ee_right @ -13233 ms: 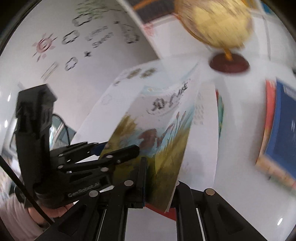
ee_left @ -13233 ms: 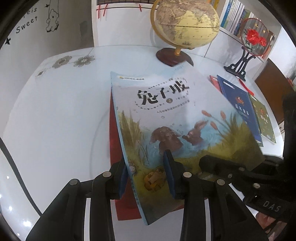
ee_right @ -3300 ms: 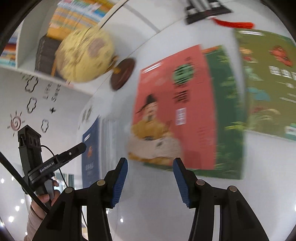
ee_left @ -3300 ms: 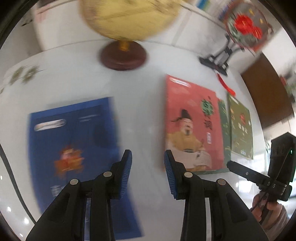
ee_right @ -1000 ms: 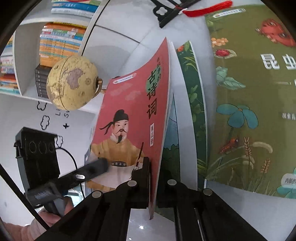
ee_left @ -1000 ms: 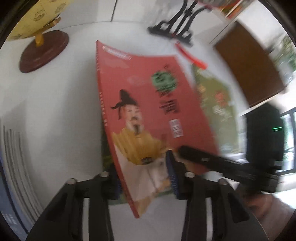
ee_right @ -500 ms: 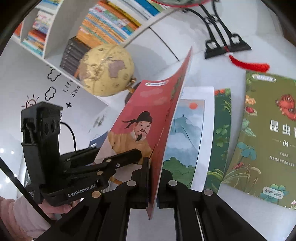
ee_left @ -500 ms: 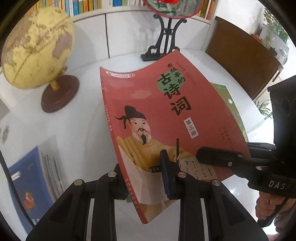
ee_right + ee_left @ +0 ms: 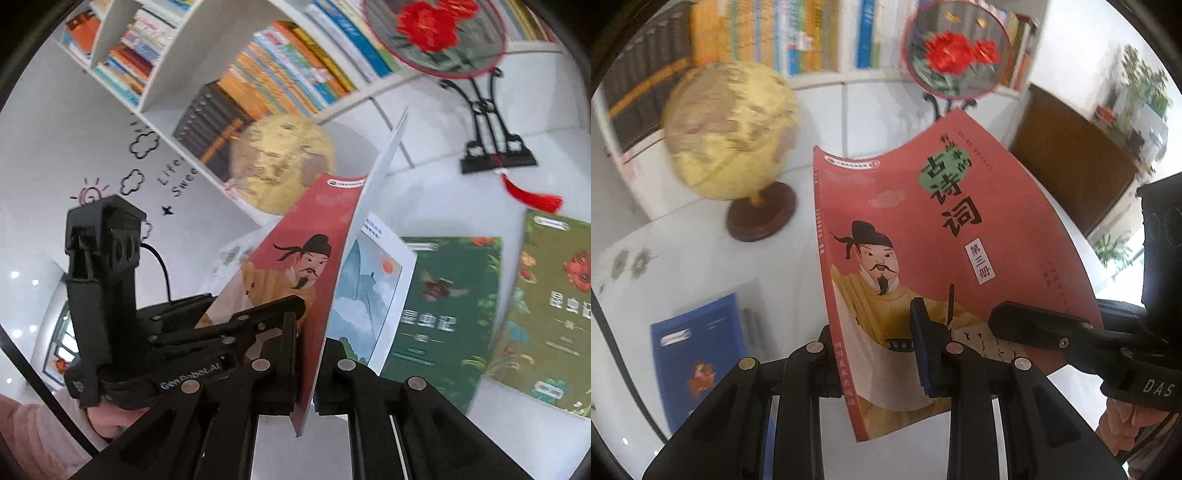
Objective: Organize books
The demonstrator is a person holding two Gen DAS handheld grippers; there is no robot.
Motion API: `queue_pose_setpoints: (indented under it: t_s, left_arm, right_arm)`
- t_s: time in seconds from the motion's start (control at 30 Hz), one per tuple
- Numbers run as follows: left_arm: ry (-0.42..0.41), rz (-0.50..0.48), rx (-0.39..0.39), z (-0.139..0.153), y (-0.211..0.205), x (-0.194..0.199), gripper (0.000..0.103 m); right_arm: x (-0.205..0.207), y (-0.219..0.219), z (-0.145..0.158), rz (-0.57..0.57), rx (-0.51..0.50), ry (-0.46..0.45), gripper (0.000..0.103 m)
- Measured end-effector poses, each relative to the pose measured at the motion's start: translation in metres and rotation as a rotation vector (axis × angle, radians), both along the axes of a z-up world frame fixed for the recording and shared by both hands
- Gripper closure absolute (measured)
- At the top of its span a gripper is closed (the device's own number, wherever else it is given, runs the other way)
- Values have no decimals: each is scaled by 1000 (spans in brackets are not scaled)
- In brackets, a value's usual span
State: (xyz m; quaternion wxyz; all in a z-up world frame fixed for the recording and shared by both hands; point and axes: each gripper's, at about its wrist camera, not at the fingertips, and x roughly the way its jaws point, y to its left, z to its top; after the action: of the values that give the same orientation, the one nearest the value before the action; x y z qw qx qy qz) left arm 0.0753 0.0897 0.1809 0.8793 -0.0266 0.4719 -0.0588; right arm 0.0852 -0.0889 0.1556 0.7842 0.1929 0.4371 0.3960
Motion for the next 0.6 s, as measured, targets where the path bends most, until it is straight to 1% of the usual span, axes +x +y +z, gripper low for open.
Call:
queue_pose_setpoints:
  t_s: [0.17,0.3,0.4,0.5,0.6]
  left_arm:
    - [-27,77,-31,13,44,-18,79]
    - [-25,140,-41,14,88,-36,79]
    - [-9,180,-46,8,114,-48,79]
    - [36,220,-60,-8,142,-62,78]
    - [63,262,-71,-23,163,-75,78]
  right_arm:
    - [-11,45,28,80,-12,-49,96]
    - [-16,86,37,141,-20,-58,96]
    - [-25,120,37,183,-48,-58,96]
    - [-32,155,31,218,-86,-29,96]
    - [-40,185,18,260,-122,-5,96]
